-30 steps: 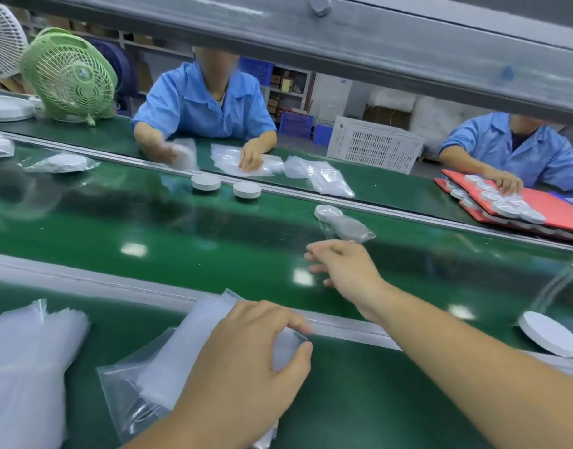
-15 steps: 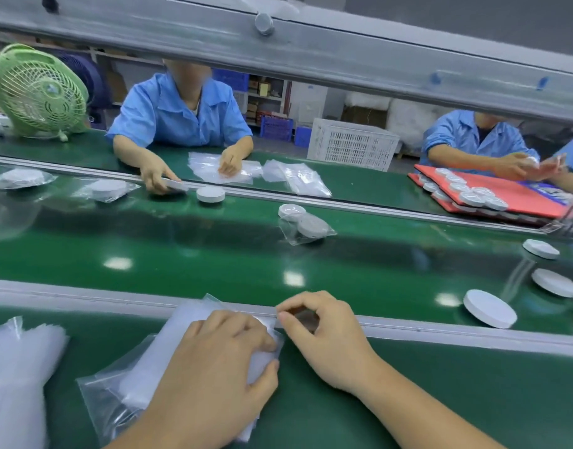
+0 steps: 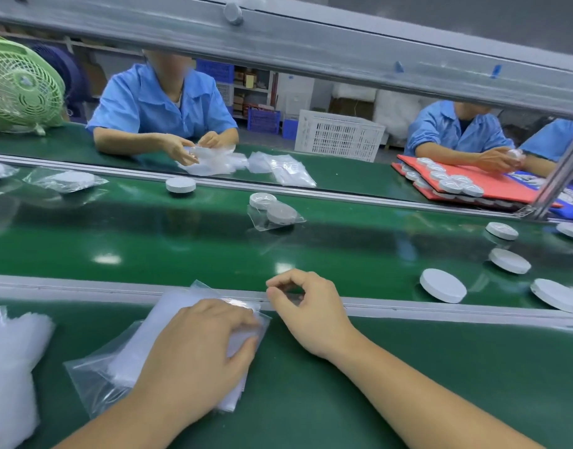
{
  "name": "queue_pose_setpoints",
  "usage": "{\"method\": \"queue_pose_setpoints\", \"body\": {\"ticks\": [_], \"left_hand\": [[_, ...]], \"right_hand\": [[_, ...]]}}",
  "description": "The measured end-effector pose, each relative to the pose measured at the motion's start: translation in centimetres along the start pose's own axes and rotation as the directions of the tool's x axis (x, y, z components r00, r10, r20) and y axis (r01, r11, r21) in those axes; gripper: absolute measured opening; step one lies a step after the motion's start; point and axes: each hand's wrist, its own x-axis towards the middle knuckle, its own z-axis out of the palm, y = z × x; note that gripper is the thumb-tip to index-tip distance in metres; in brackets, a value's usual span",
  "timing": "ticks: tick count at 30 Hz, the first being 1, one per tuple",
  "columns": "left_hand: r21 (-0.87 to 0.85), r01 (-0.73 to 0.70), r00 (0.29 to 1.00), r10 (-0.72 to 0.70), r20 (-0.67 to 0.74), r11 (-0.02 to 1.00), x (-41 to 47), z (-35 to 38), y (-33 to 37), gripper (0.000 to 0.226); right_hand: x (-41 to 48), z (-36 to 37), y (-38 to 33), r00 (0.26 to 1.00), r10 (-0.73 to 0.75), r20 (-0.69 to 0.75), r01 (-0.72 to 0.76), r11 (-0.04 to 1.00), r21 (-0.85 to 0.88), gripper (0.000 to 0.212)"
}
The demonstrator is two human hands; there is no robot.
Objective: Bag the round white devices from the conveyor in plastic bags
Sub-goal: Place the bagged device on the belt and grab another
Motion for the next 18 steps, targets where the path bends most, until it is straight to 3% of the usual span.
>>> {"method": "queue_pose_setpoints", "body": {"ticks": [3, 5, 6, 8, 9, 10, 11, 16, 18], "left_hand": [[0.067, -0.024, 0.995, 0.018, 0.100, 0.997, 0.1, -0.6, -0.1, 0.029], [0.097, -0.062, 0.987, 0.046, 0.155, 0.993, 0.4, -1.0, -0.4, 0.032], [0.110, -0.075, 0.984, 0.055, 0.169, 0.991, 0.5, -1.2, -0.5, 0.035], [0.135, -0.098, 0.981, 0.073, 0.178, 0.986, 0.6, -1.5, -0.5, 0.039], [0.144, -0.114, 0.981, 0.088, 0.175, 0.983, 0.6, -1.5, -0.5, 0.040], [0.148, -0.133, 0.980, 0.107, 0.168, 0.980, 0.7, -1.4, -0.4, 0.039], [0.152, -0.149, 0.979, 0.124, 0.160, 0.977, 0.7, -1.4, -0.3, 0.039], [0.098, -0.127, 0.987, 0.116, 0.110, 0.987, 0.9, -1.5, -0.1, 0.049], [-0.025, -0.047, 0.998, 0.048, 0.039, 0.999, 1.1, -1.6, -0.1, 0.039]], "right_hand": [[0.4, -2.6, 0.5, 0.987, -0.074, -0.143, 0.057, 0.991, -0.125, 0.023], [1.2, -6.8, 2.1, 0.957, -0.167, -0.239, 0.045, 0.893, -0.447, 0.038], [1.5, -9.4, 3.5, 0.956, -0.141, -0.259, -0.051, 0.785, -0.617, 0.046], [1.4, -14.6, 6.4, 0.941, 0.168, -0.295, -0.338, 0.536, -0.773, 0.062], [1.0, -16.8, 7.9, 0.888, 0.352, -0.295, -0.440, 0.466, -0.768, 0.065], [0.3, -18.6, 9.4, 0.843, 0.471, -0.259, -0.488, 0.467, -0.737, 0.064], [-0.3, -19.9, 10.6, 0.842, 0.492, -0.219, -0.486, 0.518, -0.704, 0.060], [-1.9, -20.1, 10.6, 0.962, 0.203, -0.181, -0.271, 0.664, -0.697, 0.040], [-2.3, -17.5, 8.2, 0.996, 0.037, -0.078, -0.081, 0.728, -0.681, 0.038]]}}
